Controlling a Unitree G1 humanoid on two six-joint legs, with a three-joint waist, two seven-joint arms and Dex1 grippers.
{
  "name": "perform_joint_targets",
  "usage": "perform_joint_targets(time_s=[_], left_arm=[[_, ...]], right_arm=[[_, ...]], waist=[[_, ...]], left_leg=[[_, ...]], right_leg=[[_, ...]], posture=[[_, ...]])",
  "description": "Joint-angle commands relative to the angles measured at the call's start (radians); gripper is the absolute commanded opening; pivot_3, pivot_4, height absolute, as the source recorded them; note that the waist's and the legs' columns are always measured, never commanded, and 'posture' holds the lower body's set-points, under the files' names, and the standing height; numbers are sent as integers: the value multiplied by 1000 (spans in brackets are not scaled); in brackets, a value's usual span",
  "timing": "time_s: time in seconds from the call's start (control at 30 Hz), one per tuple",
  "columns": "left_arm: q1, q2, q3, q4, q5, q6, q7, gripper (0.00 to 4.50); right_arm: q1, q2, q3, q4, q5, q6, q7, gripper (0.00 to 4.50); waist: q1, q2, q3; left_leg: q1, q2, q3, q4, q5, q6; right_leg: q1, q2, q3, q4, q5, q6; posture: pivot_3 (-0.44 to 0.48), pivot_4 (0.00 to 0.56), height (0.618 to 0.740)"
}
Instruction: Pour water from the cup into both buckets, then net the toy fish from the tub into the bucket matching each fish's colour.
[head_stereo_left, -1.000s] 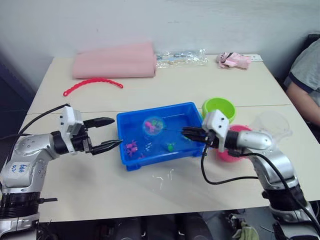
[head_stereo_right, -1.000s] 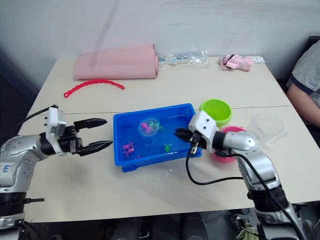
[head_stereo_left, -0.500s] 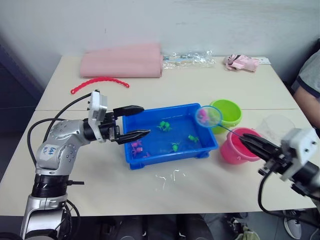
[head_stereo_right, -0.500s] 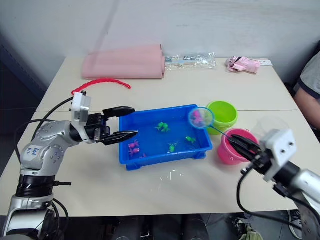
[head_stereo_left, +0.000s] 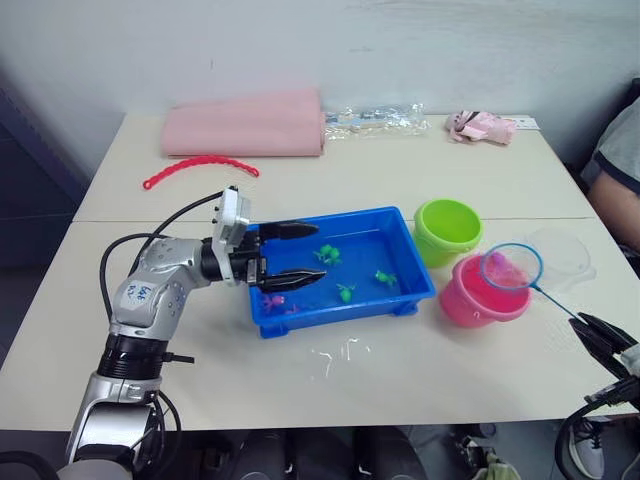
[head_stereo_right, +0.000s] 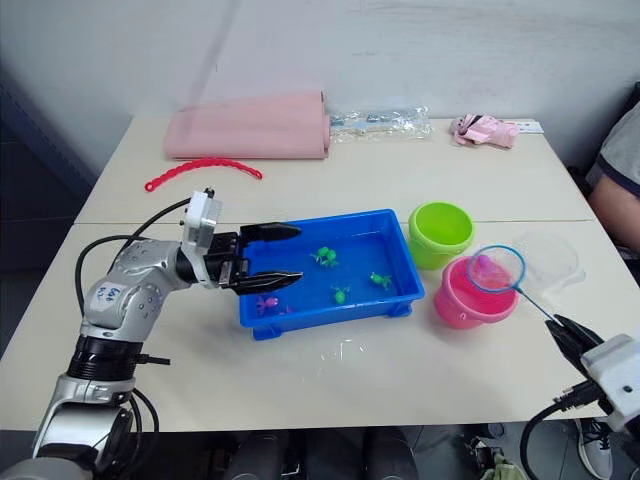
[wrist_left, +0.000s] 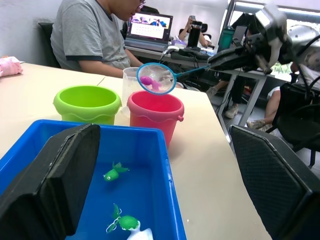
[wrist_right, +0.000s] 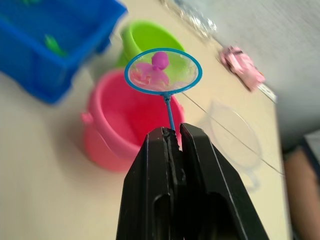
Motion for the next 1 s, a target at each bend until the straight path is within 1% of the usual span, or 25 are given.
perform_joint_targets(time_s=[0.03, 0.13, 0.33, 0.37, 0.47, 0.5, 0.6, 0.77, 0.83, 0.93, 0.97, 1.0], left_arm=[[-17, -4, 2, -16, 7, -23, -8, 4475], [-12, -11, 5, -21, 8, -24, -2, 4475], [-2, -20, 4, -38, 5, -18, 7, 4475], [-2, -22, 4, -40, 4, -17, 9, 4475], [-1, -29, 5, -44, 1, -15, 19, 4475], [-1, -31, 5, -46, -1, -14, 22, 4475], [-4, -39, 5, -45, -2, -12, 31, 4475], [-10, -54, 3, -42, 2, -11, 41, 4475], [-11, -56, 5, -39, 2, -12, 43, 4475], [-7, -51, 10, -38, -1, -11, 43, 4475], [-4, -47, 14, -37, -1, -10, 42, 4475], [-1, -42, 18, -37, -2, -9, 42, 4475]], right_arm=[[8, -52, -32, 87, -221, -235, -111, 0], [14, -105, -35, 159, -362, -415, -193, 0], [-3, -177, -51, 274, -540, -630, -357, 0], [5, -185, -46, 300, -551, -643, -368, 0], [11, -213, -57, 351, -656, -717, -465, 0], [4, -219, -72, 359, -702, -753, -519, 0], [-2, -244, -73, 402, -783, -794, -614, 0], [-1, -282, -39, 462, -849, -821, -717, 0], [0, -287, -24, 474, -840, -821, -732, 0], [13, -276, -7, 469, -747, -785, -708, 0], [18, -273, 7, 452, -676, -764, -680, 0], [29, -271, 41, 425, -554, -716, -625, 0]], waist=[[-1, 0, 0], [-3, 0, 0], [-7, 0, 0], [-8, 0, 0], [-5, 0, 0], [-6, 0, 0], [-9, 0, 0], [-18, 0, 0], [-19, 0, 0], [-20, 0, 0], [-20, 0, 0], [-20, 0, 0]], left_leg=[[0, 0, 0, 0, 0, 0], [0, 0, 0, 0, 0, -1], [1, 1, 0, 0, 1, -1], [1, 1, 0, 0, 1, -1], [1, 0, -1, 0, 1, -1], [1, 0, -1, 0, 1, -1], [1, 1, -1, 0, 1, -2], [1, 1, -1, 0, 1, -2], [1, 1, -1, 0, 1, -3], [1, 1, -1, 0, 2, -3], [1, 1, -1, 0, 2, -3], [1, 1, -1, 0, 2, -3]], right_leg=[[0, 0, 0, 0, 0, 0], [0, 0, 0, 0, 0, 0], [1, 0, 0, 0, 0, 0], [1, 0, 0, 0, 0, 0], [1, 0, 0, -1, 0, 0], [1, 0, 0, -1, 0, 0], [1, 0, 0, -1, 0, 0], [2, 0, 0, -1, 0, -1], [2, 0, 0, -1, 0, -1], [2, 0, 0, -1, -1, -1], [2, 0, 0, -1, -1, -1], [2, 0, 0, -1, -1, -1]], posture=[[0, 150, 740], [0, 150, 740], [0, 150, 740], [0, 150, 740], [0, 150, 740], [0, 150, 740], [0, 150, 740], [0, 150, 740], [0, 150, 740], [0, 150, 740], [0, 150, 740], [0, 150, 740]])
